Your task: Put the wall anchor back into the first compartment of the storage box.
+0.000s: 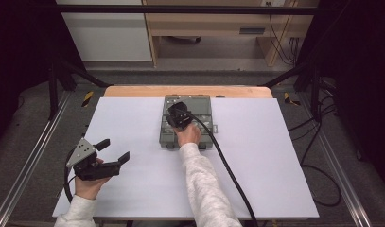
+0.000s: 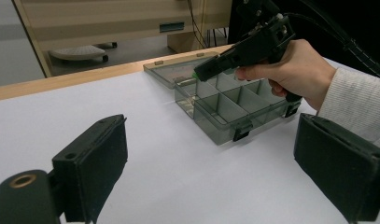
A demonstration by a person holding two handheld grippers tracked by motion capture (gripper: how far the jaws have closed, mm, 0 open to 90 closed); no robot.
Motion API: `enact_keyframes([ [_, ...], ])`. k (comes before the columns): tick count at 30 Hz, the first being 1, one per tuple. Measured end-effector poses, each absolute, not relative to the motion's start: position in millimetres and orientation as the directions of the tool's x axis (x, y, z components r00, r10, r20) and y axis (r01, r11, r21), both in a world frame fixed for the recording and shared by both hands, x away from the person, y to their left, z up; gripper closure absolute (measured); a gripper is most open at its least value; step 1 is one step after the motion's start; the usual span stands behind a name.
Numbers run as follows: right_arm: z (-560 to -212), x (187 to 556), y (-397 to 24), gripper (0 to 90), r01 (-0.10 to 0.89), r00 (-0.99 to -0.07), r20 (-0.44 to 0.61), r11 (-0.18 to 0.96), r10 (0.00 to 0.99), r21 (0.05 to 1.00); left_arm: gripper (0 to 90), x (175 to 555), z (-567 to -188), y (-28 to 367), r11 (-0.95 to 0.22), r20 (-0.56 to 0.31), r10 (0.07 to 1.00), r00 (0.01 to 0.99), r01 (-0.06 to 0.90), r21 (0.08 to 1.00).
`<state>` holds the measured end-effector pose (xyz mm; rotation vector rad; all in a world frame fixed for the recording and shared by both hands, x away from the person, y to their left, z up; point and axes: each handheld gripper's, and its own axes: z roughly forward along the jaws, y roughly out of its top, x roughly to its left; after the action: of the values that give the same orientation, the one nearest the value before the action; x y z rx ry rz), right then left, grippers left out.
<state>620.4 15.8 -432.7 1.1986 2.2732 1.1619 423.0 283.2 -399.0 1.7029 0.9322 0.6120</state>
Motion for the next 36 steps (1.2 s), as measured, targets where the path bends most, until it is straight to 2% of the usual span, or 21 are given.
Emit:
enact_keyframes([
  [9,-445,620,24,82.1,0.57,-0.602,0.085,0.353,0.794,0.742,9.6,423,-399,283,-0.144,-0.045,0.823,0.566,0.285,0.948],
  [11,-445,619,25,69.8,0.561,-0.605,0.066,0.365,0.794,0.743,9.6,423,-399,283,-0.143,-0.045,0.823,0.566,0.284,0.948],
  [12,-445,619,25,69.8,0.561,-0.605,0.066,0.365,0.794,0.743,9.6,423,-399,283,-0.143,-0.046,0.823,0.566,0.285,0.948],
  [17,-436,615,25,53.8,0.51,-0.609,0.003,0.389,0.793,0.768,9.6,423,-399,283,-0.142,-0.046,0.823,0.565,0.285,0.948],
  [25,-400,602,9,35.3,0.474,-0.618,0.041,0.331,0.785,0.816,9.6,423,-400,281,-0.147,-0.045,0.823,0.566,0.288,0.946],
  [29,-379,587,-2,23.7,0.421,-0.612,0.011,0.315,0.791,0.851,9.6,423,-399,281,-0.146,-0.045,0.824,0.565,0.288,0.947],
  [36,-363,570,-19,14.9,0.391,-0.601,0.015,0.278,0.799,0.878,9.6,423,-400,280,-0.15,-0.043,0.824,0.565,0.29,0.945],
])
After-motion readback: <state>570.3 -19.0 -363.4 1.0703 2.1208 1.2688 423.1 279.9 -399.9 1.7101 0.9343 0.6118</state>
